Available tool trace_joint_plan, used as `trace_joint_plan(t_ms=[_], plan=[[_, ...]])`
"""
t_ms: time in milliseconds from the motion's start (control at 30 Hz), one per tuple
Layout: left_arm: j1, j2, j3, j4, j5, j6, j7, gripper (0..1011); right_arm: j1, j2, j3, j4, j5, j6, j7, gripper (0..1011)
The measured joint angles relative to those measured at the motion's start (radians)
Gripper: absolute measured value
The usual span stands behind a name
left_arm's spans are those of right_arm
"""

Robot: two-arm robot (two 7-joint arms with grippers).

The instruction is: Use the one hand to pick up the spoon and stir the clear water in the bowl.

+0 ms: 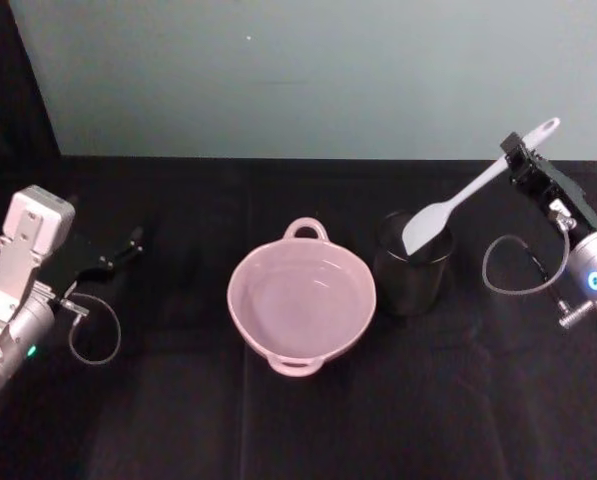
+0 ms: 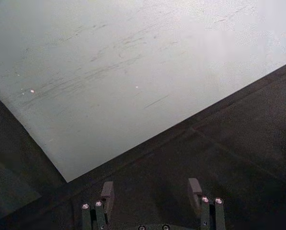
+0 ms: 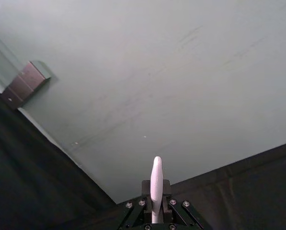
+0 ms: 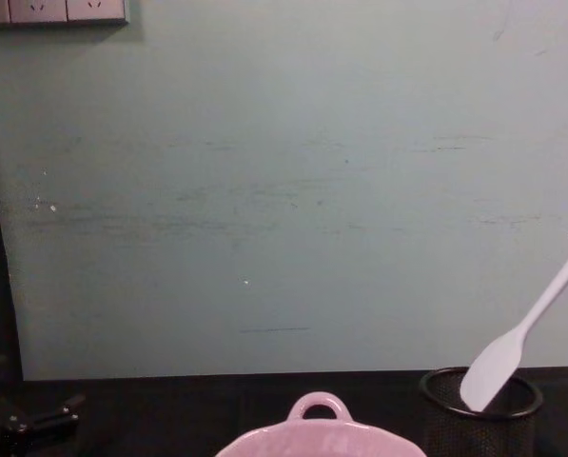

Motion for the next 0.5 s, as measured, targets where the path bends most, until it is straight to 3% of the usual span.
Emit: trace_joint_plan(t_ms=[500], plan=[[0.0, 0.0, 0.0, 0.0, 0.0, 0.0, 0.0, 1011, 0.025, 0.012, -0.047, 0.082, 0.017, -0.011, -0.04, 114]])
